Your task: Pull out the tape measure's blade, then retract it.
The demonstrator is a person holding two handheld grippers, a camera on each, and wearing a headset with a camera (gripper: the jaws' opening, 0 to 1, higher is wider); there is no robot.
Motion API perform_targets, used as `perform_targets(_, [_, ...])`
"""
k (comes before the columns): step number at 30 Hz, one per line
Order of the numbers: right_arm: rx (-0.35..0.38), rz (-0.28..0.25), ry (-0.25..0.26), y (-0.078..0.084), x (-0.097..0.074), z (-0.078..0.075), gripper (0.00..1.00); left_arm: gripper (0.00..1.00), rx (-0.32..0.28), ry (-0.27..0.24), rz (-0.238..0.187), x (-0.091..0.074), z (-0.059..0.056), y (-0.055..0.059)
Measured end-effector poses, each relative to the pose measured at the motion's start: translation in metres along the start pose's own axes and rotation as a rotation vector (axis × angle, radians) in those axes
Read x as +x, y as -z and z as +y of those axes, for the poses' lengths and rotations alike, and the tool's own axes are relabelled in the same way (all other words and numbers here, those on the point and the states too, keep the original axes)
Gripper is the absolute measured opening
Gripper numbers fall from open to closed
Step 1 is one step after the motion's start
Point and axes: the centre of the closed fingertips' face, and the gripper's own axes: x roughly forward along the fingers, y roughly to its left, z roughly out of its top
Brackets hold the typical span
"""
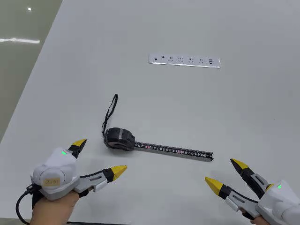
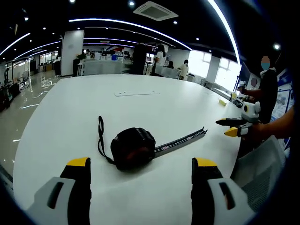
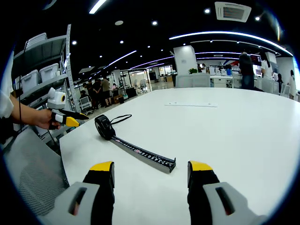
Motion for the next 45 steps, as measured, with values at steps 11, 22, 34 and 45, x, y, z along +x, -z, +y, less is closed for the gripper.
perform_targets(11, [0.014,0.005,0.003,0.004,0.006,-0.005,0.63,0.89,-0.046,-0.052,0.018,0.018,0.000,-0.008])
perform_targets(22, [0.020,0.002,0.016,0.005,0.009,-0.012,0.63,0.91,-0.091,-0.078,0.011,0.035,-0.002,-0.016])
perform_targets(34, [0.024,0.001,0.024,0.004,0.013,-0.017,0.62,0.92,-0.168,-0.152,0.026,0.049,0.006,-0.011])
perform_targets(45, [0.023,0.005,0.018,0.002,0.019,-0.021,0.62,0.93,-0.231,-0.215,0.032,0.055,0.013,-0.007])
